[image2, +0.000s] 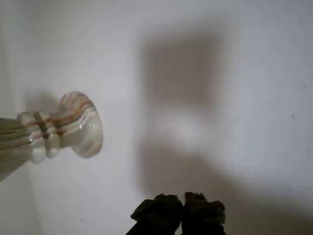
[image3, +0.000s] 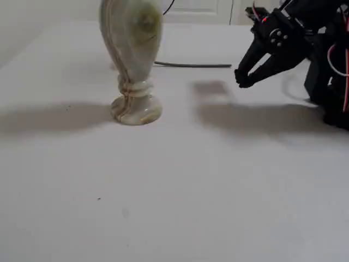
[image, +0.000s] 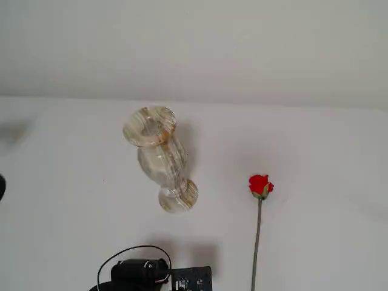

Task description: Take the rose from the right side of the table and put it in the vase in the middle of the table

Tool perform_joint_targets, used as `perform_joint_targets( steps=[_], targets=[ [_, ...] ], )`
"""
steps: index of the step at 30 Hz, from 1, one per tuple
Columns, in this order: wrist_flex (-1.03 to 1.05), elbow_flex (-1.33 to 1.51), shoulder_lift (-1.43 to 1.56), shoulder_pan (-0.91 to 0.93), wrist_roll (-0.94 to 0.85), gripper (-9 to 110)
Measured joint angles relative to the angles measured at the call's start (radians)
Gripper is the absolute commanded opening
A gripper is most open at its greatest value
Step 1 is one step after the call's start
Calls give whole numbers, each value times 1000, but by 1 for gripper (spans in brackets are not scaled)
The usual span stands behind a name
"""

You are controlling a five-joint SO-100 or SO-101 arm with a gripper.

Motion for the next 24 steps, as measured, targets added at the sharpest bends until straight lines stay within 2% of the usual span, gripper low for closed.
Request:
perform_joint_targets(
  steps=[7, 8, 9, 11, 18, 24],
  targets=[
    [0, 0, 0, 0, 0, 0],
    [0, 0, 0, 0, 0, 2],
    [-15, 9, 0, 0, 12, 11],
    [-77, 38, 0, 5, 63, 18],
    [-353, 71, 0, 32, 192, 32],
    [-626, 31, -144, 72, 305, 40]
  ],
)
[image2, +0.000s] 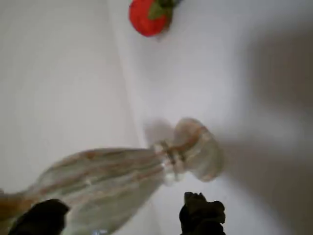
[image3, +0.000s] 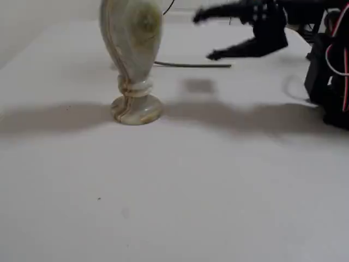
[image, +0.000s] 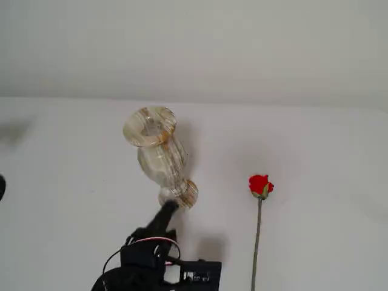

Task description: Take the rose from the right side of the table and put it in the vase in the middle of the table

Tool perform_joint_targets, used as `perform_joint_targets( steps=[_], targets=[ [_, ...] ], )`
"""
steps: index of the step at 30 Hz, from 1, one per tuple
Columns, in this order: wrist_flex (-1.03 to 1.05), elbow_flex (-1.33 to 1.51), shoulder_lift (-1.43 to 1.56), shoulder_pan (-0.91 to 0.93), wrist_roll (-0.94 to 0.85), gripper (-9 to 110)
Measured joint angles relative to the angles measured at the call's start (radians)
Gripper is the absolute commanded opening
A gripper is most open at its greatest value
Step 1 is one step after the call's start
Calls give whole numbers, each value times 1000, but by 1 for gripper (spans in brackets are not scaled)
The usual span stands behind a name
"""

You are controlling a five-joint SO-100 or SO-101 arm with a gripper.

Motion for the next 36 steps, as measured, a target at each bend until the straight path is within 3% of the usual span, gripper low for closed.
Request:
perform_joint_targets(
  steps=[8, 21, 29, 36],
  targets=[
    [-67, -437, -635, 71, 250, 45],
    [193, -1180, -1502, 143, 597, 44],
    [443, -1583, -1904, 186, 704, 41],
    [782, -2131, -2304, 213, 742, 39]
  ],
)
